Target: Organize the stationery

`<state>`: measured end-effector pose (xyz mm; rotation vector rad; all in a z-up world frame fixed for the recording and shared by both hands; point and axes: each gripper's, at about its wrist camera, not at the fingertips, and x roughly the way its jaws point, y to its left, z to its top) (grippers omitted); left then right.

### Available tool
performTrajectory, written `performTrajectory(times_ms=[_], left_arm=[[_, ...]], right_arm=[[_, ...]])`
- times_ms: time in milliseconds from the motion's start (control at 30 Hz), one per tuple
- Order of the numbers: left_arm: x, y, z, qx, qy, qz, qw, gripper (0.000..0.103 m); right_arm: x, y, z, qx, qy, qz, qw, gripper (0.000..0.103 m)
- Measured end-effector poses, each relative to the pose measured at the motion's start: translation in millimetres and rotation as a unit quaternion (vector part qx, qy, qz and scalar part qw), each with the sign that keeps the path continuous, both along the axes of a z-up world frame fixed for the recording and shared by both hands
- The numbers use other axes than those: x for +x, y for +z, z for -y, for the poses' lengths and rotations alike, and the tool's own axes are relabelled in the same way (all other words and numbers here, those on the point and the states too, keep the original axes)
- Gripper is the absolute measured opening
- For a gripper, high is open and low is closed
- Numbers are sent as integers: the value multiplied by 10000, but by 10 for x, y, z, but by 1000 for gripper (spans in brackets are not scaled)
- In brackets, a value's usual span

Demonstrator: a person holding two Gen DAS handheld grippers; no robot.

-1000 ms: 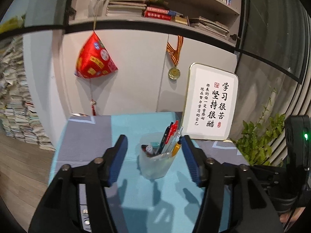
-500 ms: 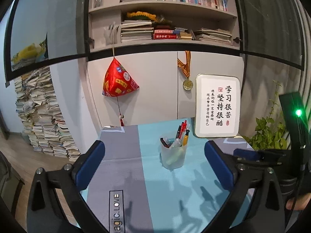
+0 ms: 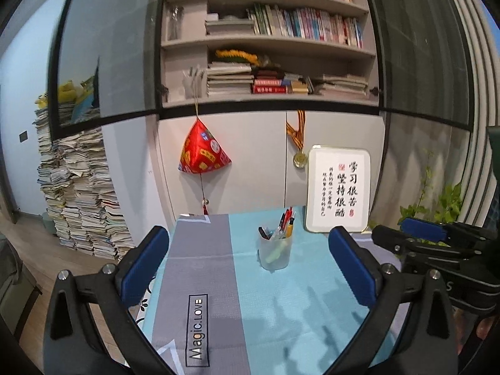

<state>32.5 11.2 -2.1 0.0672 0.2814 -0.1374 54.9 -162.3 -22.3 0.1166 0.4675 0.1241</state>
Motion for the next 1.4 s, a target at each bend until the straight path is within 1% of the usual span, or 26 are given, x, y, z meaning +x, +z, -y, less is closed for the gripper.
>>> performTrajectory(times_ms=[67, 167, 200, 300, 533, 800, 1400], left_arm=[[-115, 48, -16, -26, 24, 77, 10000, 102], [-288, 94, -41, -73, 40, 192, 9998, 102], [-331, 95, -46, -83, 48, 216, 9997, 102], [-442, 92, -62, -104, 50, 249, 9996, 102], [-578, 56, -75, -115, 112, 250, 9996, 102], [-631, 46, -58, -48, 62, 309, 9995, 102], [-608, 8, -20, 21, 50, 218, 9997, 102]], right_arm=[[-138, 70, -20, -56, -51, 165, 9998, 54], [-384, 172, -54, -117, -83, 489, 9987, 69], [-440, 187, -62, -123, -81, 561, 9983, 71], [-607, 233, -103, -244, -128, 702, 9972, 72], [-737, 191, -82, -169, -82, 641, 9978, 73], [-777, 165, -70, -141, -91, 611, 9980, 73], [-796, 108, -1, -98, -117, 552, 9984, 73]])
